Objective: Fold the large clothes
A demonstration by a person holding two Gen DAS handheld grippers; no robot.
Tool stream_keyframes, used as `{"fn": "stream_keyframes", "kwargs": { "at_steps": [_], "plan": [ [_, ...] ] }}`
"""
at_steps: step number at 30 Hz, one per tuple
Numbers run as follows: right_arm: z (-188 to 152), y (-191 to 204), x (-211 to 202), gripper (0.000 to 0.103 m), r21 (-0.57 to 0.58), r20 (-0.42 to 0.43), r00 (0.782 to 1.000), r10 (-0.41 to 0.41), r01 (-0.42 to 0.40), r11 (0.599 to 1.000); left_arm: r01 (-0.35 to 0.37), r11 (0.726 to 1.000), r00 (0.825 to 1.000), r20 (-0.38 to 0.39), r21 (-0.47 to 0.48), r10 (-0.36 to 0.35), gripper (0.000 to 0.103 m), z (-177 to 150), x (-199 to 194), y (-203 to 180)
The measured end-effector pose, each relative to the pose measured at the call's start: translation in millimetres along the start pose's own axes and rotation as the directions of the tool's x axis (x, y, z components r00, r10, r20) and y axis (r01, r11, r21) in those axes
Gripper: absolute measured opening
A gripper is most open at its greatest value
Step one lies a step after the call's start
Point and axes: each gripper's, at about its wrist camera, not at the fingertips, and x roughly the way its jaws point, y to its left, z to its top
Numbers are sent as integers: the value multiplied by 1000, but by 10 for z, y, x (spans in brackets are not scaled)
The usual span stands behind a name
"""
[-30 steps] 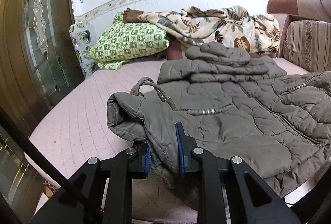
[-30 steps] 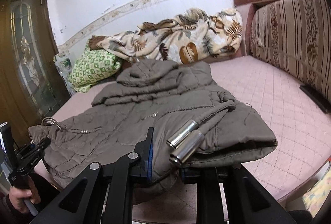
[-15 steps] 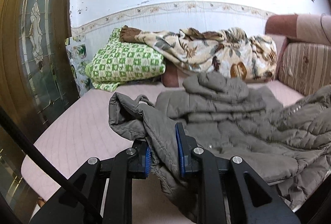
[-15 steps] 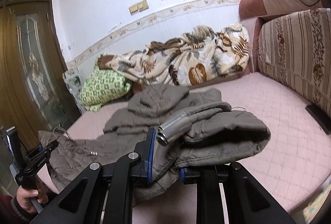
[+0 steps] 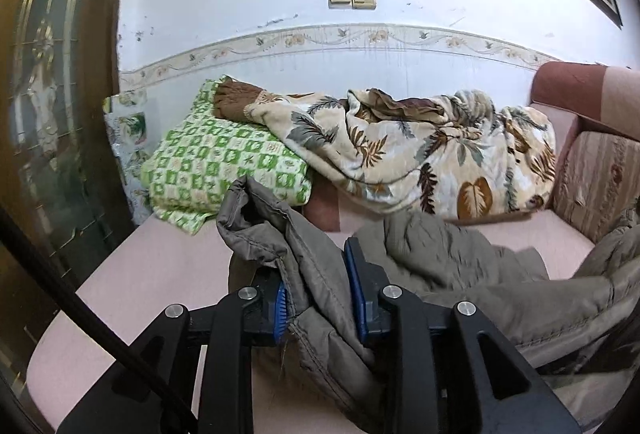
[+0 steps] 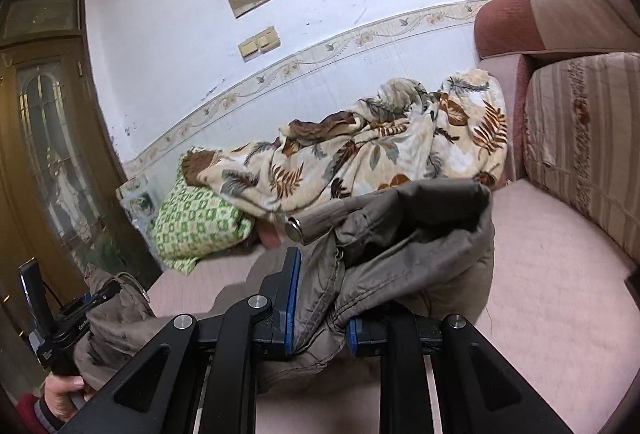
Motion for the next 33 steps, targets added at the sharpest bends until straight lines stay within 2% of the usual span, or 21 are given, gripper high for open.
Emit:
{"fn": "stream_keyframes", "kwargs": {
  "at_steps": [3, 6, 8, 10, 17, 19, 20, 21, 22, 23, 25, 29, 31, 33],
  "plan": [
    [215, -47, 412, 20, 12, -20, 1000, -12, 12, 1000, 14, 999, 998, -53, -31, -15, 32, 219, 464, -54],
    [368, -137, 902, 20, 48, -60, 998, -28, 31, 998, -4, 997, 993, -115, -81, -5, 46, 408, 978, -30],
    [433, -213, 1236, 20, 72, -90, 995, -42, 48, 996, -5, 995, 990, -141, -104, -9, 61, 467, 1180, 11],
    [484, -308, 1558, 20, 86, -113, 991, -64, 74, 994, -22, 995, 988, -152, -99, 7, 67, 536, 1358, 76],
    [464, -695, 2464, 21, 156, -206, 970, -131, 165, 974, -128, 991, 986, -106, 35, 131, 73, 557, 1508, 172],
    [398, -843, 2716, 23, 187, -252, 957, -142, 192, 963, -111, 993, 987, -114, 27, 114, 73, 531, 1528, 175],
    [375, -914, 2814, 32, 214, -275, 953, -130, 192, 958, -93, 995, 988, -120, 25, 96, 73, 513, 1532, 147],
    [357, -977, 2903, 36, 243, -304, 947, -107, 186, 952, -71, 997, 989, -131, 30, 74, 73, 485, 1540, 91],
    [346, -1048, 2972, 48, 277, -330, 941, -80, 177, 944, -52, 998, 989, -139, 36, 56, 73, 458, 1538, 35],
    [347, -1132, 2976, 56, 328, -346, 937, -44, 165, 930, -21, 999, 989, -145, 44, 27, 73, 414, 1534, -60],
    [392, -1162, 2847, 62, 350, -313, 950, -19, 134, 927, 37, 998, 986, -164, 58, -27, 73, 316, 1539, -263],
    [499, -953, 2485, 69, 237, -281, 960, -17, 86, 968, 138, 989, 964, -238, 57, -121, 73, 103, 1652, -663],
    [441, -810, 2400, 70, 157, -303, 952, -37, 88, 984, 160, 985, 951, -278, 58, -138, 73, -16, 1769, -870],
    [302, -677, 2410, 70, 70, -338, 938, -81, 110, 991, 158, 985, 946, -296, 66, -132, 73, -108, 1869, -999]
  ]
}}
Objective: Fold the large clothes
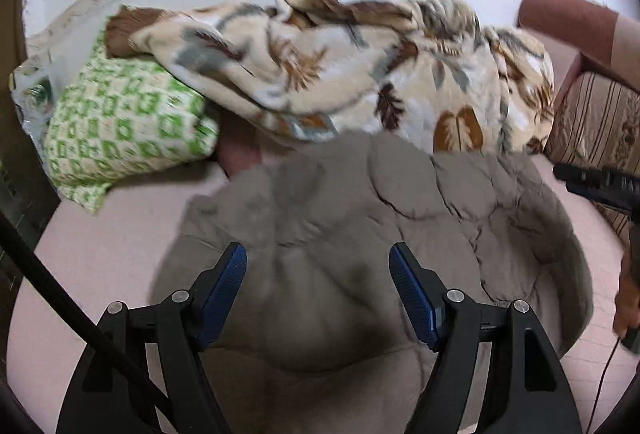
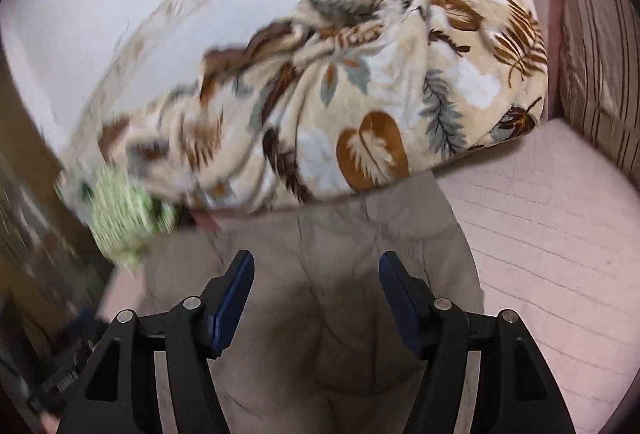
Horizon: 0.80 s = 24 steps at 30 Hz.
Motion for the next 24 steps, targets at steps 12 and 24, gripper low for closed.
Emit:
{"fn": "stream_keyframes", "kwargs": {
  "at_steps": [12, 24],
  "plan": [
    [-461, -23, 972, 71, -176, -199, 958, -204, 170, 970, -20, 1000, 961, -278, -7, 18, 79, -135, 1143, -24],
    [-475, -86, 817, 73, -138, -214, 961, -175, 147, 979, -12, 995, 983, -181, -96, -6, 84, -273, 664, 106]
  ]
}}
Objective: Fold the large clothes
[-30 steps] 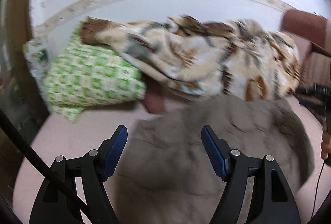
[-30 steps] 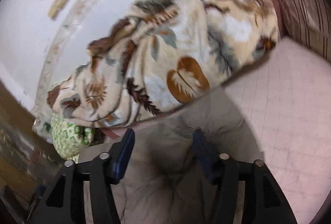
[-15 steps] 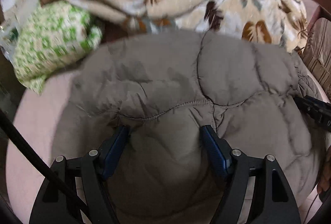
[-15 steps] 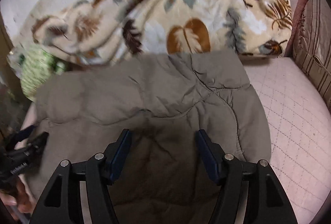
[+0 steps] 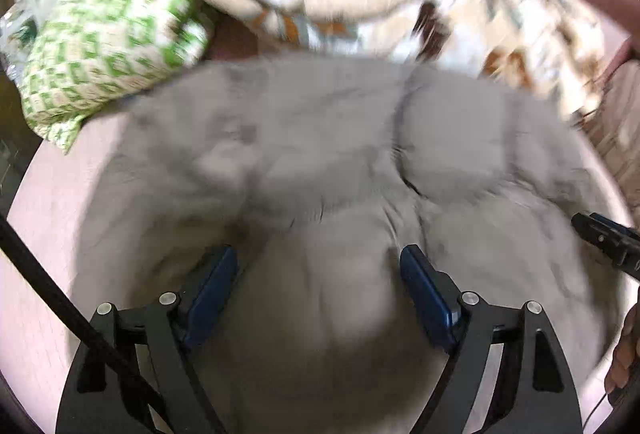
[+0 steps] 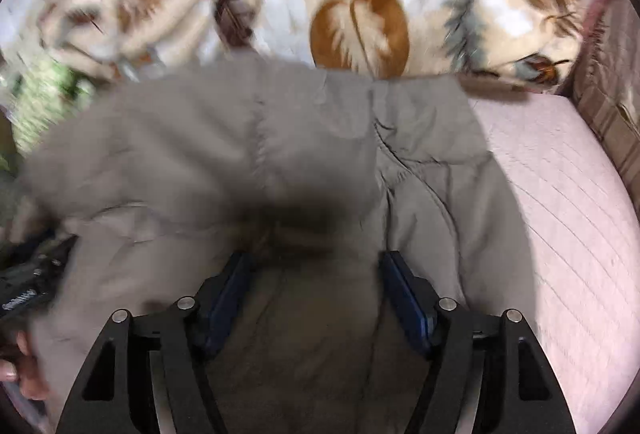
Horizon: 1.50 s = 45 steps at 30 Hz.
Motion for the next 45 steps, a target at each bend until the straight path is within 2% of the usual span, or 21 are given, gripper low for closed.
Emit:
{"fn": "stream_keyframes", "kwargs": {
  "at_steps": [2, 4, 8, 11, 13, 16, 19, 24, 27, 30, 34, 40, 45],
  "plan": [
    [-198, -43, -449, 74, 21, 81, 995, 55, -57, 998, -16, 1000, 998, 69, 8, 15, 84, -230, -364, 67],
    [-483, -86, -817, 79, 40, 138, 989, 61, -67, 997, -29, 1000, 994, 109, 4, 29, 84, -498, -657, 153],
    [-1073, -121, -1131, 79, 101, 163, 979, 120, -137, 985, -90, 995, 987, 128, -32, 93, 84, -1064, -1002, 326],
    [-1421, -80, -1208, 79, 125, 164, 981, 108, -129, 984, -130, 990, 980, 147, -59, 138, 84, -1341, -1080, 473],
    [-1440, -79, -1192, 79, 135, 144, 983, 116, -135, 982, -172, 982, 974, 138, -76, 181, 84, -1368, -1048, 621],
    [-1393, -87, -1221, 79, 141, 186, 980, 69, -96, 985, -148, 983, 978, 132, -111, 162, 84, -1302, -1038, 794],
    [-1324, -63, -1181, 79, 153, 217, 975, 57, -91, 984, -197, 973, 965, 150, -117, 214, 84, -1223, -979, 871],
    [-1211, 183, -1013, 79, 69, 224, 974, 28, -44, 997, -199, 974, 974, 86, -105, 208, 84, -1172, -692, 947],
    [-1186, 263, -771, 79, 37, 168, 986, -5, -1, 999, -200, 973, 979, 26, -118, 204, 87, -1155, -522, 974],
    [-1194, 268, -505, 80, 31, 76, 997, -27, 25, 999, -230, 968, 973, -4, -100, 231, 88, -1146, -462, 937],
    [-1178, 291, -485, 80, 26, 63, 997, -46, 44, 999, -249, 964, 968, 11, -97, 251, 88, -1122, -549, 905],
    [-1167, 256, -820, 80, 85, 122, 992, 20, -30, 996, -283, 957, 955, 71, -64, 287, 87, -1079, -781, 831],
    [-1161, 324, -1001, 80, 68, 151, 988, 27, -38, 997, -295, 955, 946, 131, -30, 297, 87, -1070, -951, 690]
  ]
}}
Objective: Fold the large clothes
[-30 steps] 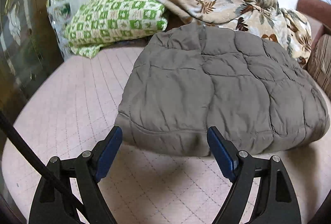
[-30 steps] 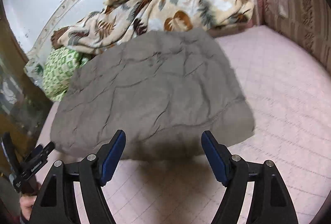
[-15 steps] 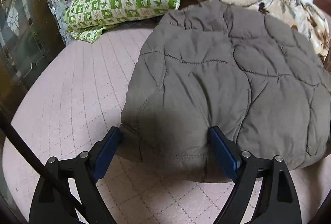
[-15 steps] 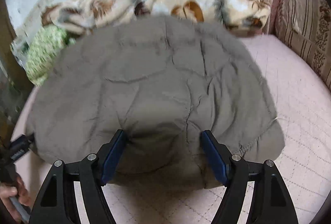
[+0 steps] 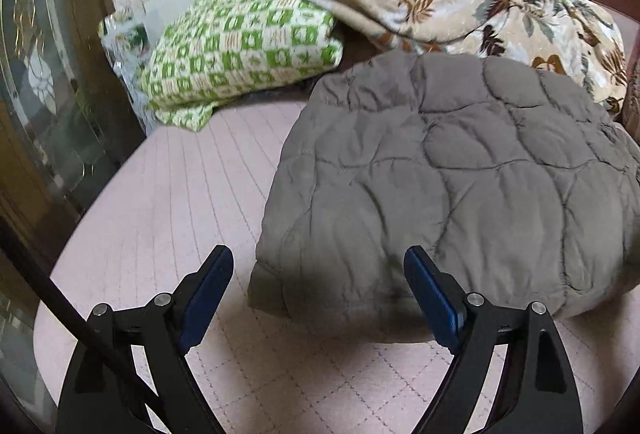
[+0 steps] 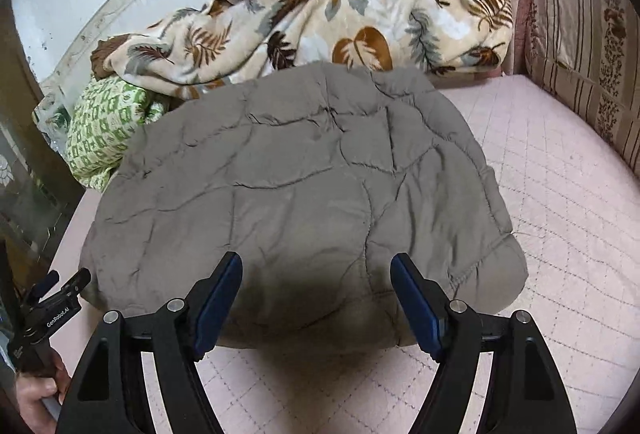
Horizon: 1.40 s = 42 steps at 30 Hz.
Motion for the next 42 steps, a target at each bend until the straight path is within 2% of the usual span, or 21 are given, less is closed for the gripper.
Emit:
{"fn": "stream_keyframes", "kwargs": {
  "at_steps": [8, 14, 28, 42],
  "plan": [
    [-17, 105, -77, 80, -45, 8, 1000, -7, 7, 999, 17, 998, 999, 44, 68, -20, 87, 8, -182, -214],
    [-21, 120, -119, 80, -48, 9, 1000, -3, 4, 999, 20, 997, 998, 53, 76, -24, 87, 26, -233, -254],
    [-19, -23, -130, 80, 5, -10, 1000, 4, -4, 1000, 17, 996, 998, 53, 87, -22, 87, 10, -250, -279],
    [-49, 43, -38, 81, -1, -32, 999, 17, -17, 1000, -2, 988, 999, 44, 152, -5, 87, -36, -179, -411]
  ]
}}
